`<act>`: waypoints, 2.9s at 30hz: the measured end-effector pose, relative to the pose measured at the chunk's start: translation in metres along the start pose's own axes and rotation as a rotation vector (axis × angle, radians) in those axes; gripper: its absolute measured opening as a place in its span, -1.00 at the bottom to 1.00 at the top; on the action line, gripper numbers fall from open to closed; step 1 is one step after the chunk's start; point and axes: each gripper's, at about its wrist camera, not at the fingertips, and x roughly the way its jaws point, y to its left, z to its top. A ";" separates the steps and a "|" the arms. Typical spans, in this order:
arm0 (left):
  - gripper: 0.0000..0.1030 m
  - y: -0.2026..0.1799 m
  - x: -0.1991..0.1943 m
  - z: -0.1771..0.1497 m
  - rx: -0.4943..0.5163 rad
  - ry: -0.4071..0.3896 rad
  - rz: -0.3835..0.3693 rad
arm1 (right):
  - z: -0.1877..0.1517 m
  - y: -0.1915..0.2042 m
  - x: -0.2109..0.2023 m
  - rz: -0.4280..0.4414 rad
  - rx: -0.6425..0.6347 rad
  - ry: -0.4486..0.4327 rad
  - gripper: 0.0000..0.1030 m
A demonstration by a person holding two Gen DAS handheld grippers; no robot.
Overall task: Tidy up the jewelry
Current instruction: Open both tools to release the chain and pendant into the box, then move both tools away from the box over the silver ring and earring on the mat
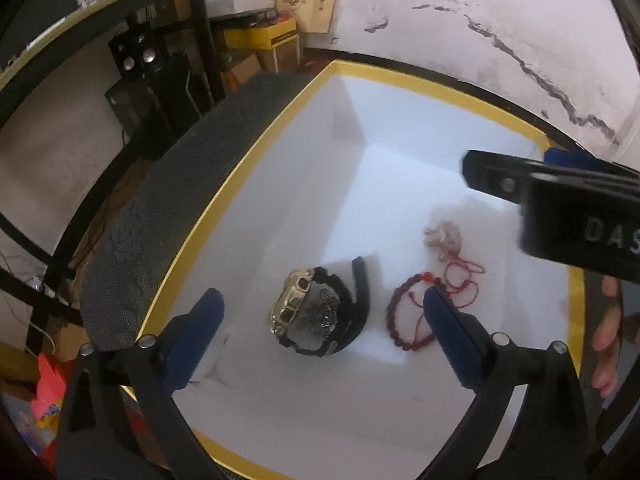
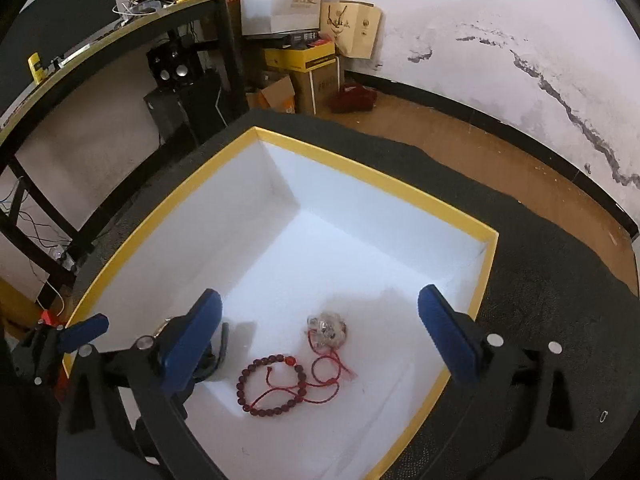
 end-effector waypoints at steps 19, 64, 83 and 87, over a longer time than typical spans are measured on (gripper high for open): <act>0.89 -0.009 -0.021 0.002 0.012 -0.046 0.009 | -0.003 -0.009 -0.036 0.002 0.007 -0.060 0.85; 0.89 -0.332 0.039 -0.045 0.410 -0.142 -0.168 | -0.265 -0.381 -0.125 -0.330 0.299 -0.085 0.86; 0.63 -0.324 0.070 -0.047 0.384 -0.100 -0.245 | -0.275 -0.407 -0.071 -0.341 0.380 0.018 0.86; 0.19 -0.328 0.065 -0.050 0.404 -0.118 -0.253 | -0.274 -0.407 -0.069 -0.337 0.374 0.013 0.86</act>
